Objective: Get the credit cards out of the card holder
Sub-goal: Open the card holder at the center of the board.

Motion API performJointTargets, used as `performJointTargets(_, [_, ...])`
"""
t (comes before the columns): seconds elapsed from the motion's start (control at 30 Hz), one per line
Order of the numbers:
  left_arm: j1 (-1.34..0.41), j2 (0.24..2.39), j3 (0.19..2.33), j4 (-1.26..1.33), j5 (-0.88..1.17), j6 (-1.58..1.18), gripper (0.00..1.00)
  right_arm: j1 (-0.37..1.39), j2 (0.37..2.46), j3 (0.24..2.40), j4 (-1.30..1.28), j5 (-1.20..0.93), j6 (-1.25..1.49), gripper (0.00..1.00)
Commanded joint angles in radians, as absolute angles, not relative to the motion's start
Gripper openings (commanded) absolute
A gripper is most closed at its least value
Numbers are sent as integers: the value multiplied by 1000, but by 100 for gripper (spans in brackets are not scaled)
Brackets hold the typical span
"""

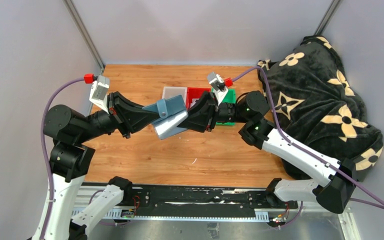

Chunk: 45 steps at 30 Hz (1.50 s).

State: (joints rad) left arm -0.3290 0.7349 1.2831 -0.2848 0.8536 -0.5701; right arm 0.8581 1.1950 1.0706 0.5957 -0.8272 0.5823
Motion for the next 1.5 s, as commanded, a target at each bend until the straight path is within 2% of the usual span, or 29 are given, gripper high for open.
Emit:
performJointTargets(0.0, [-334, 737, 1290, -277, 900, -595, 0, 874, 1213, 1136, 632, -805, 578, 28])
performJointTargets(0.17, [-334, 737, 1269, -269, 936, -624, 0, 894, 1240, 1166, 695, -823, 615, 35])
performJointTargets(0.37, [-334, 746, 1261, -272, 965, -640, 0, 904, 1257, 1169, 806, -862, 702, 35])
performJointTargets(0.47, [-334, 745, 1254, -284, 963, -620, 0, 906, 1256, 1169, 864, -885, 751, 31])
performJointTargets(0.57, [-334, 745, 1264, -330, 944, -561, 0, 908, 1243, 1158, 864, -880, 755, 15])
performJointTargets(0.6, [-334, 744, 1268, -346, 930, -543, 6, 908, 1239, 1154, 861, -875, 754, 6])
performJointTargets(0.63, [-334, 744, 1271, -359, 919, -528, 20, 909, 1236, 1151, 846, -868, 748, 0])
performJointTargets(0.73, [-334, 739, 1294, -409, 879, -479, 84, 909, 1225, 1150, 770, -831, 716, 0])
performJointTargets(0.77, [-334, 735, 1307, -421, 861, -461, 97, 907, 1219, 1152, 741, -818, 705, 0])
performJointTargets(0.8, [-334, 729, 1324, -444, 839, -439, 99, 905, 1209, 1153, 715, -808, 693, 0])
performJointTargets(1.0, [-334, 715, 1424, -555, 834, -334, 100, 880, 1163, 1166, 642, -758, 663, 0])
performJointTargets(1.17, [-334, 656, 1355, -509, 935, -313, 99, 877, 1176, 1187, 652, -767, 700, 0])
performJointTargets(1.3, [-333, 633, 1299, -457, 911, -284, 96, 884, 1209, 1189, 713, -792, 765, 0])
performJointTargets(1.47, [-334, 648, 1251, -376, 820, -304, 88, 924, 1220, 1207, 672, -800, 720, 0])
